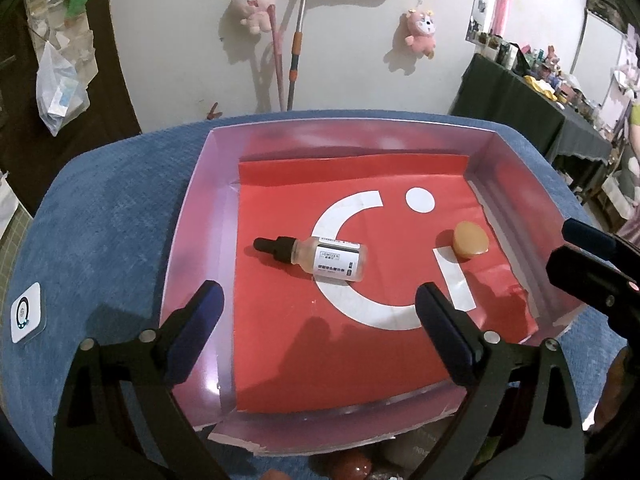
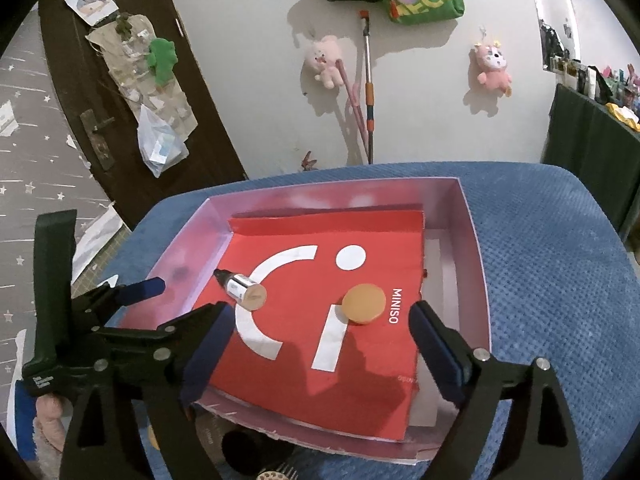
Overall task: Organize rigid objects
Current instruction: 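Withdraw both tools from the box back toward the remaining objects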
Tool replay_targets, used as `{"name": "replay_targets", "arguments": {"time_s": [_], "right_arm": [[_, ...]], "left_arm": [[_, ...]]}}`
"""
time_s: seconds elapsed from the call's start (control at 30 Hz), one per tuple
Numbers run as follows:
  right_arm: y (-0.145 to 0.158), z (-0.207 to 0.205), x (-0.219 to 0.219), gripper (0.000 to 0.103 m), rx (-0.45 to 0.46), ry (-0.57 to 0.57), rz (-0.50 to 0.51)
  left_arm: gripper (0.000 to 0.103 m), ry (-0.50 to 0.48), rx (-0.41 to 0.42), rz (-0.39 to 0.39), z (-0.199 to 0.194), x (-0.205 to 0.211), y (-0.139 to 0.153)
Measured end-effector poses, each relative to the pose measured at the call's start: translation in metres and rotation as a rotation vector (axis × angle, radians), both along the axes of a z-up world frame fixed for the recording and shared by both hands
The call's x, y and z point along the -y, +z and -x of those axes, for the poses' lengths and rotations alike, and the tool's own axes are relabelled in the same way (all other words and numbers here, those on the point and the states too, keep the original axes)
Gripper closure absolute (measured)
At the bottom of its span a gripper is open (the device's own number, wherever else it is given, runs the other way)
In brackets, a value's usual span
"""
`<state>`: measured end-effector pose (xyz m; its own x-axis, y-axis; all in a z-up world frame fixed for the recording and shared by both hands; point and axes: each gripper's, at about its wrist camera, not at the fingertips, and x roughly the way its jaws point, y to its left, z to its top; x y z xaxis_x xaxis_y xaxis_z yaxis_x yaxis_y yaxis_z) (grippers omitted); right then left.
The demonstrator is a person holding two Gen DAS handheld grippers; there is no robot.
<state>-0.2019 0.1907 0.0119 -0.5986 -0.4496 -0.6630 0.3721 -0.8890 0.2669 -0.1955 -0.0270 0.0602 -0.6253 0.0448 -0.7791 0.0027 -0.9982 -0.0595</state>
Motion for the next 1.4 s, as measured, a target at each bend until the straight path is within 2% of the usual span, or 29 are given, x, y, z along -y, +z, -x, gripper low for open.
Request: {"name": "replay_targets", "arguments": {"time_s": [0.07,0.17,0.83,1.1,1.4], "right_arm": [[0.0,-0.002,0.0,0.005,-0.003,0.003,0.002],[0.001,-0.004,-0.002,0.0,-0.005,0.005,0.019],[0.003,-0.028,-0.011,0.0,-0.032,0.01,0.069],[0.008,-0.048,-0.012,0.0,-0.063,0.01,0.081],[0.007,-0.07,-0.015,0.0,-0.098,0.007,0.09]], "left_arm": [[0.0,0.003,-0.012,0.004,-0.004,0.0,0.001],[0.0,0.007,-0.02,0.0,-0.007,0.001,0.002],[0.0,0.033,-0.086,-0.017,-0.041,0.008,0.016],[0.0,0.029,-0.09,-0.055,-0.056,0.011,0.013],[0.0,0.032,-0.107,-0.054,-0.076,0.012,0.01]]}}
